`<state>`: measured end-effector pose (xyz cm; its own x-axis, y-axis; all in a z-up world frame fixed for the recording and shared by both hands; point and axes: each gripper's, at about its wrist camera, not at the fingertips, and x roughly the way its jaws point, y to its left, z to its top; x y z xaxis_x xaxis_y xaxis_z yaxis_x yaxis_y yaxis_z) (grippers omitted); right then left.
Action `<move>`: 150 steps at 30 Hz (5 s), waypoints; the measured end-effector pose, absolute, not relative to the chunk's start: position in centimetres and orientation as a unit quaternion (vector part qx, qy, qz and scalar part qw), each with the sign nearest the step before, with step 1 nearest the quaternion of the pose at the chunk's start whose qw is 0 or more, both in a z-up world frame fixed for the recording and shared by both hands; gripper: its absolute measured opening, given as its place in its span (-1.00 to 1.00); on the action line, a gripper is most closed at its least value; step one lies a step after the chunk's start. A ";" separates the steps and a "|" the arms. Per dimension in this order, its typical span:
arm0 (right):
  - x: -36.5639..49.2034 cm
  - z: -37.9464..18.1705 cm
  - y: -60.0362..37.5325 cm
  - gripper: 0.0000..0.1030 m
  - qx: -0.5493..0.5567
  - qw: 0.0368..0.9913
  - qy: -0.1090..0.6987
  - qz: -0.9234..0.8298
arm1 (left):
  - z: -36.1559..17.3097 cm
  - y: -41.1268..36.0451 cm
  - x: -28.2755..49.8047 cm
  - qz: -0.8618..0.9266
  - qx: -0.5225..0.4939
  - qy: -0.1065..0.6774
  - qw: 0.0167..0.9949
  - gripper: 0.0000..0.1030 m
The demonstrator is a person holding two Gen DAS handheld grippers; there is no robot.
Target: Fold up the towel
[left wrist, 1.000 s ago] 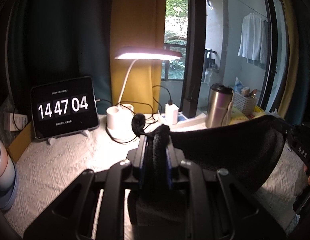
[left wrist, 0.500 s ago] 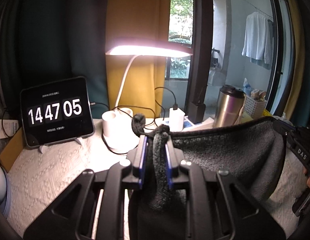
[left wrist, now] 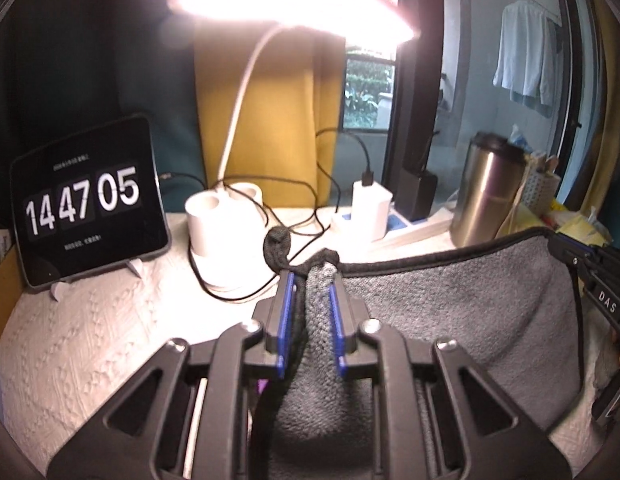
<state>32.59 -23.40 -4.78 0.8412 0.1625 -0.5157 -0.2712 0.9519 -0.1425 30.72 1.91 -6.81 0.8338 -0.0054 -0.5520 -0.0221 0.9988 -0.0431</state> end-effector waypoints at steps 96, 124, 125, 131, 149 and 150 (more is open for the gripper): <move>25.2 -2.0 -21.9 -0.26 -0.131 0.934 0.323 0.075 | -4.0 3.1 22.4 0.009 -0.057 0.341 0.938 0.43; 16.6 0.6 -23.2 -0.26 -0.122 0.947 0.287 0.073 | -0.3 2.7 13.6 0.011 -0.047 0.280 0.959 0.43; 16.4 0.7 -23.2 -0.26 -0.120 0.948 0.285 0.074 | -0.1 2.7 13.0 0.012 -0.046 0.273 0.961 0.43; 14.1 1.6 -23.1 -0.26 -0.116 0.956 0.257 0.084 | 1.2 2.5 10.7 0.011 -0.044 0.239 0.970 0.43; 5.8 4.0 -22.9 -0.07 -0.132 0.973 0.160 0.099 | 3.2 3.0 3.0 0.023 -0.047 0.141 0.989 0.43; 5.4 4.0 -23.0 -0.07 -0.130 0.974 0.155 0.099 | 3.3 3.1 2.6 0.023 -0.046 0.134 0.990 0.43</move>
<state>5.40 -23.05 4.05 0.9321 0.1531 -0.3282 -0.2336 0.9467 -0.2216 2.60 3.05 3.32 0.9631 0.0324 -0.2672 -0.0568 0.9948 -0.0841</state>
